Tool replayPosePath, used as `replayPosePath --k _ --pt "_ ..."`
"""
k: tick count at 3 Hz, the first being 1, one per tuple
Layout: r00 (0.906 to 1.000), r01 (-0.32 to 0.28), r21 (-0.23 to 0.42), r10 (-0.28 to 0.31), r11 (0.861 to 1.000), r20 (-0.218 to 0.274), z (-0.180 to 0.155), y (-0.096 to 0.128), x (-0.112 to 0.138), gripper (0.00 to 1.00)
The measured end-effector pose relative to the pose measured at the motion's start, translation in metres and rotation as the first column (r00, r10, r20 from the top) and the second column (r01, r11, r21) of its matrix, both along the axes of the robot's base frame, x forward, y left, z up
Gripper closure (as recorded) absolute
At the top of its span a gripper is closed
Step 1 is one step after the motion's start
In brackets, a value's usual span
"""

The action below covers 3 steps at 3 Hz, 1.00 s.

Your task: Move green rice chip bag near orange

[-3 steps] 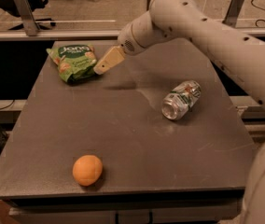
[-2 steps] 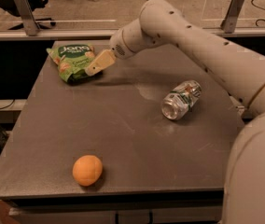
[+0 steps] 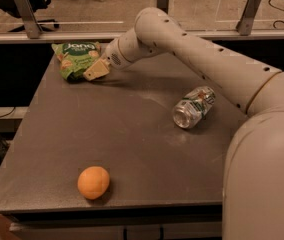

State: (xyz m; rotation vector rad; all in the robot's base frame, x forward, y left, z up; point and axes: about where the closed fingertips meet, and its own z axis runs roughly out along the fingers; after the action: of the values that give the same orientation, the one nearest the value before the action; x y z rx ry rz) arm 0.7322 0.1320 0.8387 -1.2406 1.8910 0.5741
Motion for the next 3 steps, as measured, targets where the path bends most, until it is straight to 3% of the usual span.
replayPosePath --k 1,2,3 --pt "0.9999 -0.015 0.024 0.015 1.000 -0.006 0.009 0.007 -0.009 0.62" --pt "0.9987 -0.043 0.049 0.042 0.998 0.027 0.035 0.003 -0.024 0.85" --pt "0.9947 -0.089 0.053 0.086 0.995 0.058 0.059 -0.011 -0.049 1.00"
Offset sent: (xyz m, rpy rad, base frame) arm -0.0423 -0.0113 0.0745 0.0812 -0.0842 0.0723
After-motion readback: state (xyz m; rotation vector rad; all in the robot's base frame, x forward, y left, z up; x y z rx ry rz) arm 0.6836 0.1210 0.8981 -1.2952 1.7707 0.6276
